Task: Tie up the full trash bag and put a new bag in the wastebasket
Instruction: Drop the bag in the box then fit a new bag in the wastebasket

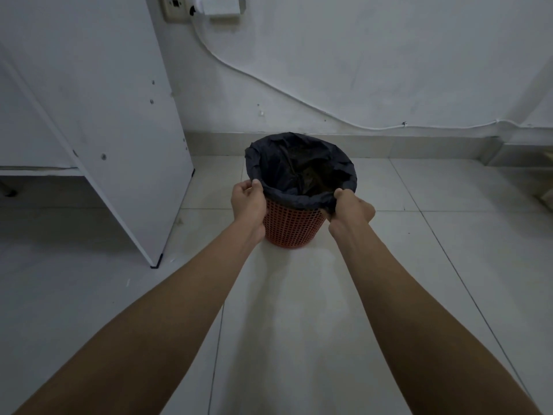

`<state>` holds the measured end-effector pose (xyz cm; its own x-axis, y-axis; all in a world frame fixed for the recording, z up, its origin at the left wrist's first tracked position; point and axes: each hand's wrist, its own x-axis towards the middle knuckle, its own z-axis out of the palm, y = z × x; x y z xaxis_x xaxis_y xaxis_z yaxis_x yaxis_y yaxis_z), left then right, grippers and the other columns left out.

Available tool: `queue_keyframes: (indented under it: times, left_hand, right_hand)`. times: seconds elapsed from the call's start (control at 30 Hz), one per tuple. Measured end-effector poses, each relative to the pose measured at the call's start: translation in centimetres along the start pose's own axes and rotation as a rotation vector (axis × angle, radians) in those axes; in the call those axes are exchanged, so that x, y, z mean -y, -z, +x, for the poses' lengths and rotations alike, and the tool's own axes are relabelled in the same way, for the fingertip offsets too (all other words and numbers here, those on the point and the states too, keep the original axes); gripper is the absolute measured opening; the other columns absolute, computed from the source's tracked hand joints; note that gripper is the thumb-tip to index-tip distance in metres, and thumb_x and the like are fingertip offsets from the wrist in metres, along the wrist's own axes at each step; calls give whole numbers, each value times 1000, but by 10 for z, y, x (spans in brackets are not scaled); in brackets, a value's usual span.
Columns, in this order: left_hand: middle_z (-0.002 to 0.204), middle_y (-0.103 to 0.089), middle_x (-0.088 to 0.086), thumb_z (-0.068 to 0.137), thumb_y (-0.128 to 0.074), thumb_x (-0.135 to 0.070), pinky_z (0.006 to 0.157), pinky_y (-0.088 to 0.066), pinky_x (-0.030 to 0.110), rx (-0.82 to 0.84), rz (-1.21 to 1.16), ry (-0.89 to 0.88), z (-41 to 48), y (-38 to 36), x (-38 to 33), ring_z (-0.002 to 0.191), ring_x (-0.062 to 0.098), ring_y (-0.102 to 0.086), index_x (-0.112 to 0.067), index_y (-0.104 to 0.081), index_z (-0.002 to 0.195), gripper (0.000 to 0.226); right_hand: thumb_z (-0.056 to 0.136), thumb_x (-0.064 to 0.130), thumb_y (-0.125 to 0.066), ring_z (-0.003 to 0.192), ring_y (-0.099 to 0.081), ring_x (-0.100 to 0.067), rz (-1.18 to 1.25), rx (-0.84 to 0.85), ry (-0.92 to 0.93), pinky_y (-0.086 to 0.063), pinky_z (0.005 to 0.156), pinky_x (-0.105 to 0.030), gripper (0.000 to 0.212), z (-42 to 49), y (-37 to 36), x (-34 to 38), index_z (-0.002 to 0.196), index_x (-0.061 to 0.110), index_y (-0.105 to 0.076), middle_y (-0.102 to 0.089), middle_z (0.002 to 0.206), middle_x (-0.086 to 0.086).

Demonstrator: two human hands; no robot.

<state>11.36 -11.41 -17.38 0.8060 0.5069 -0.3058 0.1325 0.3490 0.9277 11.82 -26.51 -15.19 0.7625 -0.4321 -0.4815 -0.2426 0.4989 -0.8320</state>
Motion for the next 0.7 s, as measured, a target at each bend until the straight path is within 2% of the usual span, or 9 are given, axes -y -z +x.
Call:
queue_keyframes:
  times: [0.07,0.13,0.27,0.37,0.47,0.53,0.63,0.7]
  left_hand:
    - [90,-60,3,98,-38,-3,53,-42,23,56,-99,37,-4,-2,0,65,10,-50,-7,-57,123,31]
    - [86,-58,4,93,-35,5,48,-39,22,68,-180,67,-8,-3,0,61,9,-46,-6,-57,126,42]
    - [76,-59,2,93,-42,7,44,-37,21,24,-219,75,-13,-5,3,55,7,-45,-24,-53,124,45]
    - [71,-60,-1,92,-47,4,40,-37,19,5,-214,83,-13,-6,5,48,4,-46,-27,-55,122,43]
    - [73,-63,0,91,-48,3,40,-38,20,2,-237,89,-10,-4,4,44,3,-47,-25,-54,123,43]
    - [76,-63,2,91,-47,6,41,-38,20,14,-247,85,-10,0,5,46,4,-46,-24,-53,123,45]
    - [89,-63,7,90,-51,10,44,-40,20,53,-284,70,-11,1,5,52,6,-48,-23,-50,126,48]
    - [102,-65,10,91,-57,9,50,-43,20,61,-306,50,-12,1,5,58,7,-51,-19,-49,134,51]
  right_hand:
    - [82,-13,-59,72,-67,-25,28,45,-20,-61,73,-53,16,-2,-1,0,73,0,-56,-63,81,-11]
    - [83,-13,-59,74,-66,-25,43,83,-40,-62,70,-52,17,-4,-2,0,74,0,-57,-63,82,-12]
    - [85,-15,-60,83,-67,-31,74,118,-80,-61,61,-51,14,-10,-6,-2,79,-2,-57,-65,91,-17]
    - [85,-14,-62,90,-67,-36,86,117,-92,-61,58,-50,15,-13,-10,-3,79,-2,-57,-65,94,-19]
    - [85,-13,-63,91,-68,-38,93,119,-102,-62,60,-49,17,-16,-12,-5,78,0,-55,-63,90,-19]
    - [85,-14,-63,90,-69,-38,104,118,-111,-62,66,-53,18,-17,-15,-6,78,0,-54,-63,90,-19]
    - [85,-12,-64,92,-69,-38,105,114,-126,-60,76,-57,20,-19,-19,-9,79,3,-52,-64,95,-20]
    - [84,-9,-66,94,-71,-37,76,96,-128,-60,80,-55,20,-19,-20,-11,79,5,-52,-65,93,-17]
